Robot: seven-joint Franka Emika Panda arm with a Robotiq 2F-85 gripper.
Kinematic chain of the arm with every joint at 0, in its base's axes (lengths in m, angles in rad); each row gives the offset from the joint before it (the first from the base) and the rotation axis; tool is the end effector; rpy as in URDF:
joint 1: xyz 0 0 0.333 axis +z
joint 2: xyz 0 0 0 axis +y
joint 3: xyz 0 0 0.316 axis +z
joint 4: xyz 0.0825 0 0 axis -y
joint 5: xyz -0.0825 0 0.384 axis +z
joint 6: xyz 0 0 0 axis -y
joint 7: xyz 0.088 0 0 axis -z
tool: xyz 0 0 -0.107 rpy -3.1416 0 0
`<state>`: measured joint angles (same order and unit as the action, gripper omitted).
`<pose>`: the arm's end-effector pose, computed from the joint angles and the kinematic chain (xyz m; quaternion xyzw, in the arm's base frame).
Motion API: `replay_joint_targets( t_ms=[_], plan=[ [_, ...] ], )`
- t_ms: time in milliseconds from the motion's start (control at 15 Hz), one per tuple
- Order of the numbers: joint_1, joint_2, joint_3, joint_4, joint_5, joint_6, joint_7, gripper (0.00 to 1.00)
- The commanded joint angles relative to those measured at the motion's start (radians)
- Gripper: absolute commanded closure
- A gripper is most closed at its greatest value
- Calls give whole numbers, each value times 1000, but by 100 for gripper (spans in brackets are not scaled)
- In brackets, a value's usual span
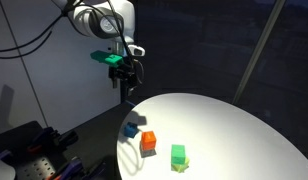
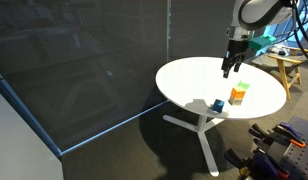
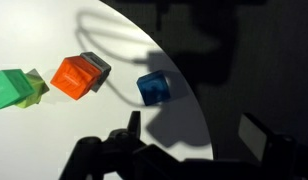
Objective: Put the blue block on the orange block
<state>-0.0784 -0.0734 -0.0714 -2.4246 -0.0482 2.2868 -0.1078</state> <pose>0.4656 -0.0713 0.3301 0.9994 -0.0044 -0.0339 0.0108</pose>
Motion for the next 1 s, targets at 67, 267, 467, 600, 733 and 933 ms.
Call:
replay_joint_targets(
  t_ms=[67,267,467,600,733,933],
  plan=[
    [-7,-24,-18,-62,-8,92,-80,0],
    [-11,-7,-33,-74,0,123,-142,0],
    [-15,25,-48,-68,10,121,-207,0],
    [-19,51,-54,-63,9,125,-231,0],
    [-22,88,-52,-56,3,138,-237,0],
    [-21,145,-43,-46,4,165,-239,0]
  ],
)
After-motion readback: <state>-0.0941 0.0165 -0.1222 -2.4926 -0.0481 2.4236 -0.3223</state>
